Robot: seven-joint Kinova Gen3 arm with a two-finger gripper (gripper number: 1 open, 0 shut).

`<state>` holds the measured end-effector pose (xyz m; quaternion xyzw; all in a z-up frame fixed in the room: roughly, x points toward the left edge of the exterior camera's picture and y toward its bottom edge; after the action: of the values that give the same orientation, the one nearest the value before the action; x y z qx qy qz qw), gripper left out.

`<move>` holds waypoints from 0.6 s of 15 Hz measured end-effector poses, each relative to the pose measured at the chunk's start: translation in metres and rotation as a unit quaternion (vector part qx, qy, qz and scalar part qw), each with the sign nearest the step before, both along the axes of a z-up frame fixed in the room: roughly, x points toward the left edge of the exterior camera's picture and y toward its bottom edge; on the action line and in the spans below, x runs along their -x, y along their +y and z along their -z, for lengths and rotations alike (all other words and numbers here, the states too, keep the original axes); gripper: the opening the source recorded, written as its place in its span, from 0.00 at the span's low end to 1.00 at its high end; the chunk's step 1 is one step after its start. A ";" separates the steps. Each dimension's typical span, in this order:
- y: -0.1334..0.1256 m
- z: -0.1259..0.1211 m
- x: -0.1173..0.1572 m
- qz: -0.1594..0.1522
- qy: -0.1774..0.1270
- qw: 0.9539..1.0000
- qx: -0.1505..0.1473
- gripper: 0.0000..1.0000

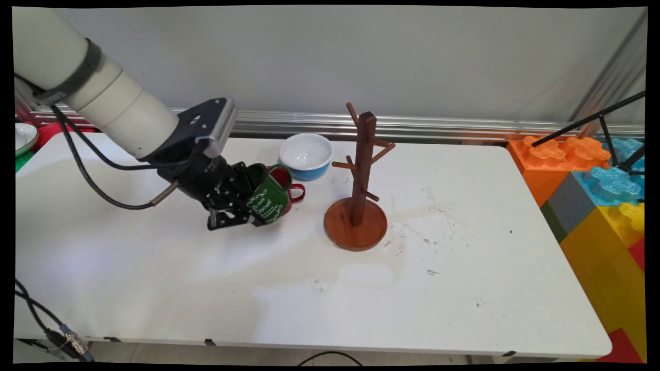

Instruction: Place the picked object on the table

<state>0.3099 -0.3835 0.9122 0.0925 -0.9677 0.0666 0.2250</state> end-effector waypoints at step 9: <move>-0.012 0.038 -0.006 0.075 -0.101 0.992 0.005 0.00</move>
<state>0.3162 -0.3952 0.8741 0.0117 -0.9893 0.0636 0.1311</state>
